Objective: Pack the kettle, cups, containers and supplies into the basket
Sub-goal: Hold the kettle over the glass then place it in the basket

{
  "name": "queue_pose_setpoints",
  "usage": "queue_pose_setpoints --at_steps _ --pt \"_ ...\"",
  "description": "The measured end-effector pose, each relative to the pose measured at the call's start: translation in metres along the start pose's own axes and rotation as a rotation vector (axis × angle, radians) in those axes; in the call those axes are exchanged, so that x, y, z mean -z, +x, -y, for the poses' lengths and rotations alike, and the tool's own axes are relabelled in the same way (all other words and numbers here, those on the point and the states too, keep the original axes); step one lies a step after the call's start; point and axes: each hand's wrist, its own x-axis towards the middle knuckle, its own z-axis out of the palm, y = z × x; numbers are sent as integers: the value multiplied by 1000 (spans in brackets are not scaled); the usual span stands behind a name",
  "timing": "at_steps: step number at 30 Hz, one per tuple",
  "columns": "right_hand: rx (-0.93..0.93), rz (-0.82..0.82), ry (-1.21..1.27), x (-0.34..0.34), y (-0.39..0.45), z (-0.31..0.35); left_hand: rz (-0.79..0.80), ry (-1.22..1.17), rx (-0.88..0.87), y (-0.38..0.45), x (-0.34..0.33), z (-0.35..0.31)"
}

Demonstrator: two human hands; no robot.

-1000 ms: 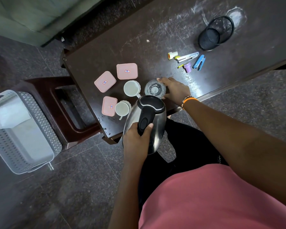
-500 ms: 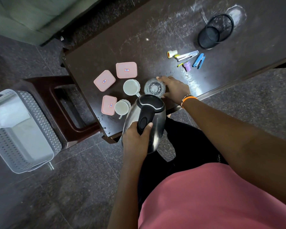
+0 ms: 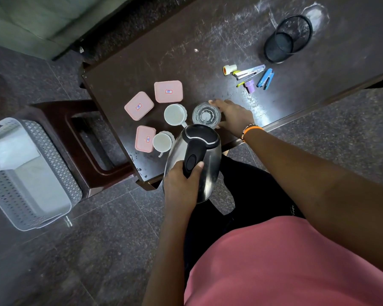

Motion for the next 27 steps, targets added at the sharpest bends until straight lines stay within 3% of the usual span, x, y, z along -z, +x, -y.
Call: queue_pose_setpoints --at_steps 27 --pt "-3 0 -44 1 -1 1 -1 -30 37 1 0 -3"
